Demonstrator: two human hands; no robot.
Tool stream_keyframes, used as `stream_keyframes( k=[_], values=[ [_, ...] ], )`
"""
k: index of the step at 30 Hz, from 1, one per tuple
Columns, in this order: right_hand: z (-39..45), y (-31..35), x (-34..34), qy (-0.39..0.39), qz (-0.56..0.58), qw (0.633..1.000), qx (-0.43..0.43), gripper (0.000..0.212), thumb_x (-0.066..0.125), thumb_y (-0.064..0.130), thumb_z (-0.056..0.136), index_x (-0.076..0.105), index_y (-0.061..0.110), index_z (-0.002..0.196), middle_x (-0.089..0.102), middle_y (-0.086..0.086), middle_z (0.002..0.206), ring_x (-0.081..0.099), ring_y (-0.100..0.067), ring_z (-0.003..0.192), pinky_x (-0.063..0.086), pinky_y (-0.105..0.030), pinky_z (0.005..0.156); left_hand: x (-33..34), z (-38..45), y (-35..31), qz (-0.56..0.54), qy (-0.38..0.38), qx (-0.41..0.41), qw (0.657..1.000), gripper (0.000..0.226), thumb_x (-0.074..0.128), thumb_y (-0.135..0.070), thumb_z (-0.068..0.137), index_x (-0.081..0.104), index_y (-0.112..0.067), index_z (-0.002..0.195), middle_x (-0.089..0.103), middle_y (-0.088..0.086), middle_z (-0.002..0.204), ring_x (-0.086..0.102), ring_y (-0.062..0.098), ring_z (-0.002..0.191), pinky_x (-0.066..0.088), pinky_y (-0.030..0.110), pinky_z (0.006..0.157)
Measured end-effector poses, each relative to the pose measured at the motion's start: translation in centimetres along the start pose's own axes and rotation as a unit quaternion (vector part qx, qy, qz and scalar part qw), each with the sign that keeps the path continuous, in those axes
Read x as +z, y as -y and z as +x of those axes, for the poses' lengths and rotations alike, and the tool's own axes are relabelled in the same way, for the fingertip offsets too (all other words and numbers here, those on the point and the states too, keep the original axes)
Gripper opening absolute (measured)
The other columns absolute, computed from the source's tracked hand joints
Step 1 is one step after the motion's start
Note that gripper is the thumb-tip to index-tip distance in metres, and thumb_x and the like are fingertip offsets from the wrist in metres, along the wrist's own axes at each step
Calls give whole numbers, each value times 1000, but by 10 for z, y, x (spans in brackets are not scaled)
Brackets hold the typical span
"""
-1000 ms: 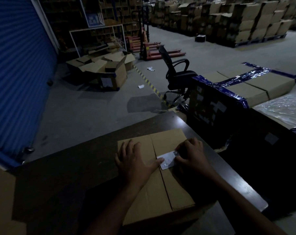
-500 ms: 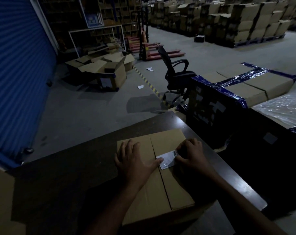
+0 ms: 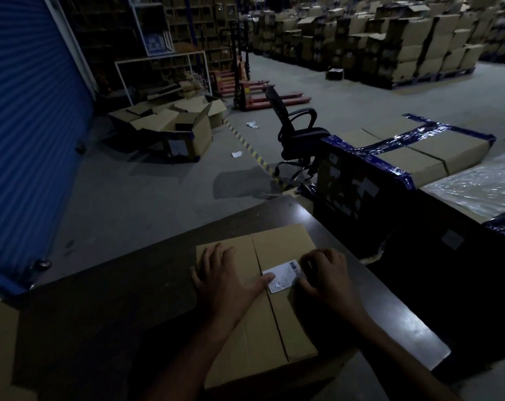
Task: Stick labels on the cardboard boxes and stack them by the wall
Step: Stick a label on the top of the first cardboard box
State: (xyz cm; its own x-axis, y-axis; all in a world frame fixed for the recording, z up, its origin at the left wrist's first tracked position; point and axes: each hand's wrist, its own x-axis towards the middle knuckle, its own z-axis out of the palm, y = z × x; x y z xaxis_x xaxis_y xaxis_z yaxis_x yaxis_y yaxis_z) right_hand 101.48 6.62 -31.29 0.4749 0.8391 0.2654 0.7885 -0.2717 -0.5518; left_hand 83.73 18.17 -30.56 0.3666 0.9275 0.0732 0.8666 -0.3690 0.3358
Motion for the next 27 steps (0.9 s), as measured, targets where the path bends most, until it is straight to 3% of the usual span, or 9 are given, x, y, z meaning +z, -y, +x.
stream_keyframes(
  k=[5,7,9,12,16,21,24,27],
  values=[
    [-40,13,4,-13,-100,995,-5,47,64,44,82,56,19,121,51,-2,131,45,-19,122,45,-33,92,-7,11,3,12,5,50,999,104,43,-99,57,43,-26,131,27,3,152,8,24,149,0,57,121],
    [-39,12,2,-20,-101,995,-7,45,61,46,83,57,19,119,52,-1,128,46,-19,121,45,-33,90,-13,15,2,-10,20,65,998,106,46,-99,56,42,-23,130,27,5,149,15,27,146,13,51,121],
    [-35,8,-3,-15,-104,994,-14,47,50,52,83,57,21,117,53,2,126,46,-18,119,43,-32,88,-15,19,1,-4,26,70,997,120,44,-101,53,33,-22,143,23,4,152,24,26,142,24,46,116],
    [-30,-6,-14,20,-108,993,-42,54,36,59,83,57,26,120,52,7,127,44,-13,118,43,-29,89,-14,20,-1,61,33,57,996,139,30,-107,47,9,-24,157,6,5,165,17,28,147,15,52,117],
    [-22,-27,-25,18,-77,995,-68,44,45,58,81,62,29,110,57,10,117,48,-12,110,43,-26,85,-15,7,-11,133,34,57,989,137,15,-108,49,25,-22,154,37,7,154,30,29,139,21,52,111],
    [-8,-27,-20,38,-51,998,-14,60,40,69,70,63,33,112,47,12,109,39,-14,111,36,-28,87,-9,1,-14,107,53,41,992,133,17,-107,52,22,-22,154,33,7,155,24,26,144,7,57,118],
    [-7,-21,-14,24,-45,999,11,58,40,70,68,63,38,112,38,17,106,37,-14,111,37,-33,88,-1,-6,-11,96,17,44,994,132,12,-107,54,22,-22,155,37,4,154,30,23,143,7,56,119],
    [-2,-18,-13,35,-51,998,16,57,38,69,67,63,41,110,41,14,108,37,-16,112,36,-33,87,0,-7,-9,91,12,49,995,130,14,-107,55,23,-23,154,37,3,153,32,21,142,8,53,120]
  ],
)
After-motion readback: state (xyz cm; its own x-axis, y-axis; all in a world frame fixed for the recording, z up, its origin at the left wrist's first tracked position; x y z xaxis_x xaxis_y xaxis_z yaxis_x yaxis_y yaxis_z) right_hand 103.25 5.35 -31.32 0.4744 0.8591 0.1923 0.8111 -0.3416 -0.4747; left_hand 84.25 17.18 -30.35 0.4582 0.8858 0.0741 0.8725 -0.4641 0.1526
